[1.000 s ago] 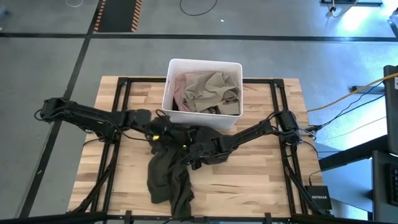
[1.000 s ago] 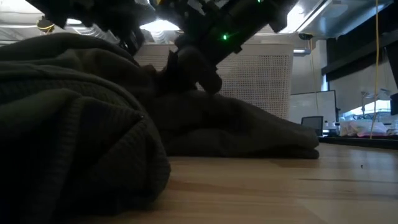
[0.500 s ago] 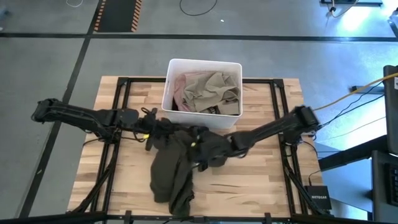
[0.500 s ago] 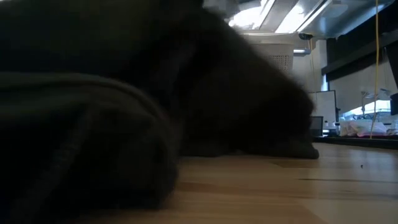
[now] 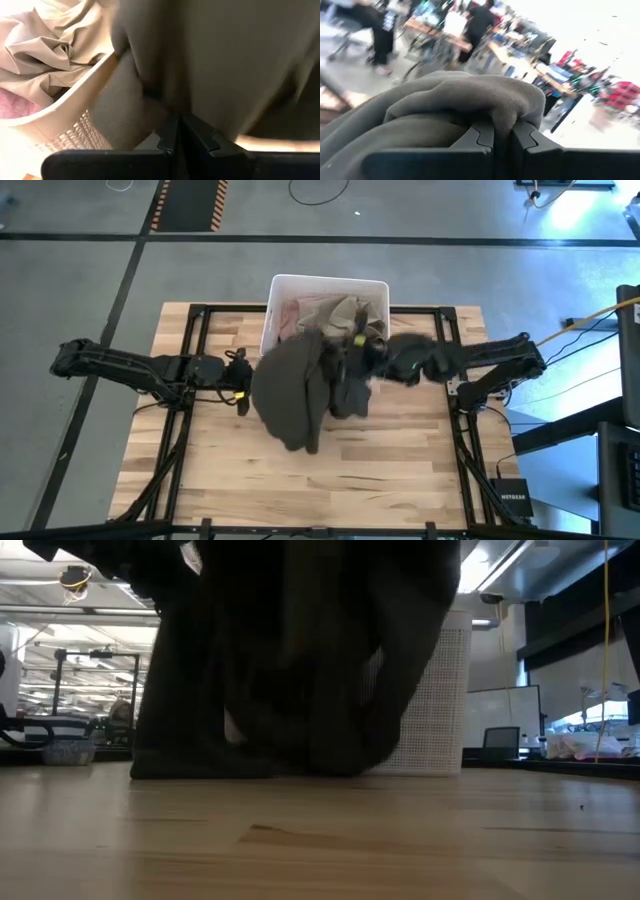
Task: Sort clothes
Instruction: Put the black hoodie into the white laundry bin
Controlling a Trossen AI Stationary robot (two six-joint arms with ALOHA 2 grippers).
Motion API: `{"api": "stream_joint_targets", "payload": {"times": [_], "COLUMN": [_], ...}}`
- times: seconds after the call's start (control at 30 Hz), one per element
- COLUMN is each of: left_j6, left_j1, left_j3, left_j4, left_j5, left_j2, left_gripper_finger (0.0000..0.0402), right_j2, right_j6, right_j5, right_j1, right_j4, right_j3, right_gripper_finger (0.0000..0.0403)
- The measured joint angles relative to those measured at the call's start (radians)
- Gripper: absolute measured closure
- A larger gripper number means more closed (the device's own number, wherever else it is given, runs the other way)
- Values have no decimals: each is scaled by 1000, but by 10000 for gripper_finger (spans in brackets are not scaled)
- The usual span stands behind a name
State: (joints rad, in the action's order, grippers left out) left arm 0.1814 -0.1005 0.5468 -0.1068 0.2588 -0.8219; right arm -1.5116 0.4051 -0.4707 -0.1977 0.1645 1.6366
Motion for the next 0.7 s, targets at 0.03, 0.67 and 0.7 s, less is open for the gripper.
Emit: {"api": "stream_joint_targets", "payload": {"times": [0.03, 0.67, 0.7], "left_j6": [0, 2, 2], "left_j1": [0, 0, 0], "left_j3": [0, 0, 0], "left_j4": [0, 12, 19], "left_j5": [0, 0, 0], "left_j2": [0, -1, -1], "left_gripper_finger": [386, 386, 386], "right_j2": [0, -2, -1], "right_j6": [13, 280, 287], "right_j5": [2, 206, 206], "right_j1": [14, 314, 325], "right_j4": [0, -379, -401], "right_j3": [31, 435, 435], "right_gripper_finger": [381, 381, 381]}}
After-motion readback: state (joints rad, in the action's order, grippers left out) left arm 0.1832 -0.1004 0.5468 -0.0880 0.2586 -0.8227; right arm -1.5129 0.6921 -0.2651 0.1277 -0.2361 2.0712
